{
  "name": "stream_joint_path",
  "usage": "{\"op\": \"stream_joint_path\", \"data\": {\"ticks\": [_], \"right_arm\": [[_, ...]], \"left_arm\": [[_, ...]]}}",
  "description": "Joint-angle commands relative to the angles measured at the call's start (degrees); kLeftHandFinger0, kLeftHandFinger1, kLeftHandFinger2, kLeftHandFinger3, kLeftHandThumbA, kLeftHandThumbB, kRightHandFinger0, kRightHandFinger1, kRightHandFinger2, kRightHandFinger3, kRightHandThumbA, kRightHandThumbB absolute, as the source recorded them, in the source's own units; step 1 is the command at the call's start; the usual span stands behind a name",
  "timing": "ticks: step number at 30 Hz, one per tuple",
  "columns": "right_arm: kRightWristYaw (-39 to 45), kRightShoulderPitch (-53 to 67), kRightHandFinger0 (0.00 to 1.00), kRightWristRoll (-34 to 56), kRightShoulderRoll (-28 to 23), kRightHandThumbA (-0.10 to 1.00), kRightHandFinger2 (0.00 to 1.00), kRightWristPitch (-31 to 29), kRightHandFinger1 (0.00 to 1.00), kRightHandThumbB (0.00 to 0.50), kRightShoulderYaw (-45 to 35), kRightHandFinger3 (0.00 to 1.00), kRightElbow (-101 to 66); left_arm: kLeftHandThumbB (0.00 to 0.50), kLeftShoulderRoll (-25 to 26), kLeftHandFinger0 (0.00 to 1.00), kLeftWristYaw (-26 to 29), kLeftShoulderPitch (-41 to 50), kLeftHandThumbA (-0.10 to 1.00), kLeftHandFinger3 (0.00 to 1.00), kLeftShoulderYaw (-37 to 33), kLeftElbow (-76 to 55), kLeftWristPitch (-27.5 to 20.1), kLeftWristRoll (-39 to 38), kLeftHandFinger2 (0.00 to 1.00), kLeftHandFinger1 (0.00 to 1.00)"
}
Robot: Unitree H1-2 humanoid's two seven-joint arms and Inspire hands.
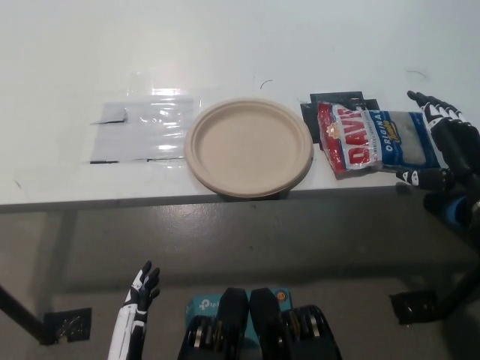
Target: The robot picks up a small bag of sunflower seeds on the right hand side and take it to the empty plate on the left hand side then pours some sunflower seeds on to the plate.
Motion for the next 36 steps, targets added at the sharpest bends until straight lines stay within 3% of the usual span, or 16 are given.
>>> {"op": "stream_joint_path", "data": {"ticks": [1, 20, 25, 36], "right_arm": [[-0.9, -3.2, 1.00, -0.3, -1.1, 1.00, 1.00, -0.4, 1.00, 0.297, 0.3, 1.00, 0.3], [-0.7, -3.1, 1.00, -1.2, -1.2, 1.00, 1.00, 0.8, 1.00, 0.297, 1.4, 1.00, 1.5], [-0.4, -3.6, 1.00, -0.8, -1.0, 1.00, 1.00, 0.6, 1.00, 0.304, 1.4, 1.00, 1.6], [-0.5, -5.0, 1.00, -1.2, -1.0, 1.00, 1.00, 1.3, 1.00, 0.279, 1.3, 1.00, 1.1]], "left_arm": [[0.026, 0.3, 1.00, 0.1, 0.6, 1.00, 1.00, -0.7, -1.2, -1.8, 0.0, 1.00, 1.00], [0.033, 0.3, 1.00, -0.2, 0.9, 1.00, 1.00, -0.7, -0.9, -1.6, -0.7, 1.00, 1.00], [0.081, 0.3, 1.00, 0.1, 0.8, 1.00, 1.00, -0.7, -1.4, -0.4, 0.2, 1.00, 1.00], [0.068, 0.5, 1.00, 0.4, 0.8, 1.00, 1.00, -0.7, -1.6, -0.2, 1.2, 1.00, 1.00]]}}
